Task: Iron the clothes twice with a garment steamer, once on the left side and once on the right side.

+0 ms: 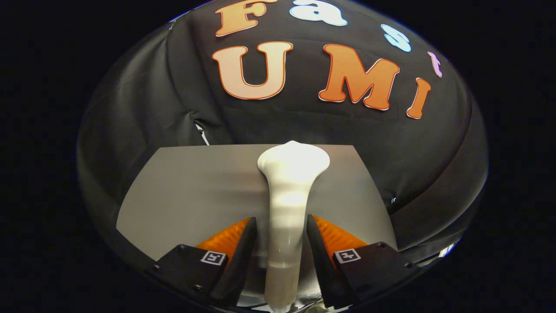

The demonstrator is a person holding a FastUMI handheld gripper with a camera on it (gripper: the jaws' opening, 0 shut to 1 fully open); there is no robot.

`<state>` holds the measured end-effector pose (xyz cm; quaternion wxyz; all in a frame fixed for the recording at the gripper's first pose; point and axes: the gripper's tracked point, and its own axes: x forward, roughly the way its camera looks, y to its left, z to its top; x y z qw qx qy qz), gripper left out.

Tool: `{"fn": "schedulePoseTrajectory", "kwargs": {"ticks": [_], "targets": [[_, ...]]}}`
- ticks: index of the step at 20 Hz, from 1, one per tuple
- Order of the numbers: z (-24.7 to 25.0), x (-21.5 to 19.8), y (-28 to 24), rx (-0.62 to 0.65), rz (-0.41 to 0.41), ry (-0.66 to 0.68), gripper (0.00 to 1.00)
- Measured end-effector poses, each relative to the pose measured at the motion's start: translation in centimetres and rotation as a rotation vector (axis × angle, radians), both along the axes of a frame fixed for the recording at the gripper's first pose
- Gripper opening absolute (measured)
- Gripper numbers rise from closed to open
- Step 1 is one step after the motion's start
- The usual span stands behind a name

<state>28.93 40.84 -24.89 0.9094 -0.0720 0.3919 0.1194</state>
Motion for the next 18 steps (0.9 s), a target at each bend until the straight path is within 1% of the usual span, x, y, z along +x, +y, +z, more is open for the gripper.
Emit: {"fn": "schedulePoseTrajectory", "kwargs": {"ticks": [1, 3, 4, 7, 10, 11, 14, 15, 16, 18], "targets": [[-0.3, 0.2, -0.2, -0.004, -0.007, 0.005, 0.73], [-0.8, 0.4, -0.4, -0.008, -0.015, 0.024, 0.64], [-1.0, 0.2, -0.4, -0.008, -0.015, 0.035, 0.62], [-1.2, 0.0, -0.3, -0.004, -0.019, 0.046, 0.61], [-1.4, 0.1, -0.4, 0.000, -0.033, 0.056, 0.48], [-1.4, 0.0, -0.5, 0.002, -0.036, 0.055, 0.48], [-1.1, 0.1, -0.5, 0.031, -0.054, 0.027, 0.40], [-1.0, 0.1, -0.5, 0.034, -0.050, 0.017, 0.40], [-0.8, -0.1, -0.4, 0.044, -0.044, 0.004, 0.37], [0.4, -0.1, -0.5, 0.076, -0.053, -0.045, 0.33]]}}
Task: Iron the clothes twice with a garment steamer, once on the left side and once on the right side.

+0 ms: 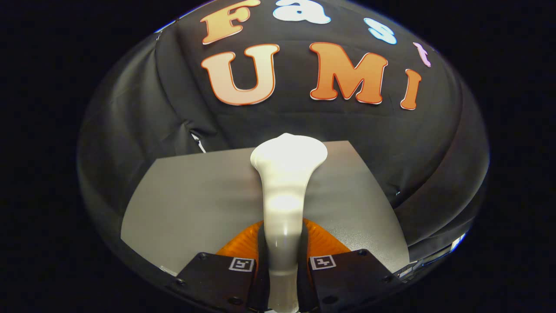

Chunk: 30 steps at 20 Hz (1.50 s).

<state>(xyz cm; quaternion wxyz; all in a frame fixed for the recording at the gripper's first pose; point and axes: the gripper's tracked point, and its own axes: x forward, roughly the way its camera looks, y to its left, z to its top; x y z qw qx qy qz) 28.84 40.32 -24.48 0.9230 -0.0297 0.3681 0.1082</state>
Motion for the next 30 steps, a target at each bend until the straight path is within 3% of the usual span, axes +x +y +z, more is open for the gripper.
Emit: {"fn": "schedulePoseTrajectory", "kwargs": {"ticks": [12, 23, 30], "targets": [[9.4, -5.1, -3.2, 0.106, 0.006, -0.225, 0.32], [18.2, -12.9, -12.6, 0.172, -0.002, -0.427, 0.32], [22.2, -14.7, -20.0, 0.168, -0.047, -0.501, 0.32]]}}
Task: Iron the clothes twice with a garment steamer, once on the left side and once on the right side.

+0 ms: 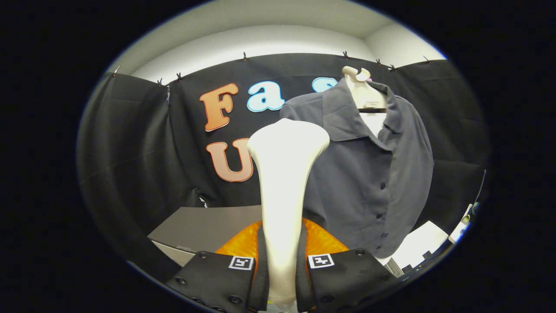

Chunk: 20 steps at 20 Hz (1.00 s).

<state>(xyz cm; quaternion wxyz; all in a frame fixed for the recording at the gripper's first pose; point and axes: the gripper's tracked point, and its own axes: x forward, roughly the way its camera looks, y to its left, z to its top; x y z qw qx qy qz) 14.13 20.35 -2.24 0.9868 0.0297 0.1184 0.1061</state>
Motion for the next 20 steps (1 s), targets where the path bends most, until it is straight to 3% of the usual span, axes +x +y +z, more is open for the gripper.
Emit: {"fn": "schedulePoseTrajectory", "kwargs": {"ticks": [11, 20], "targets": [[2.8, 1.4, -11.3, -0.016, -0.045, -0.049, 0.32], [0.8, 5.3, -14.7, -0.001, 0.031, -0.030, 0.32]]}}
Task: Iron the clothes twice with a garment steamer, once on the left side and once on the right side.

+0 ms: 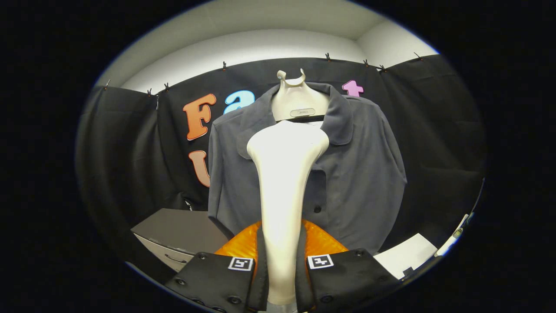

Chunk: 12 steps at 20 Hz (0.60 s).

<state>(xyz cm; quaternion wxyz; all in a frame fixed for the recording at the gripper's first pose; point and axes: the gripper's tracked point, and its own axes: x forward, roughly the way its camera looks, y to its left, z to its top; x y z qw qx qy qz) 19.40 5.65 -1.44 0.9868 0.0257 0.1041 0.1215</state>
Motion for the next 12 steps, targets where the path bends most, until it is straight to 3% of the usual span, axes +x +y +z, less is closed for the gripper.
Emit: {"fn": "schedulePoseTrajectory", "kwargs": {"ticks": [12], "targets": [[-3.4, 3.6, 1.2, -0.015, 0.105, 0.006, 0.32]]}}
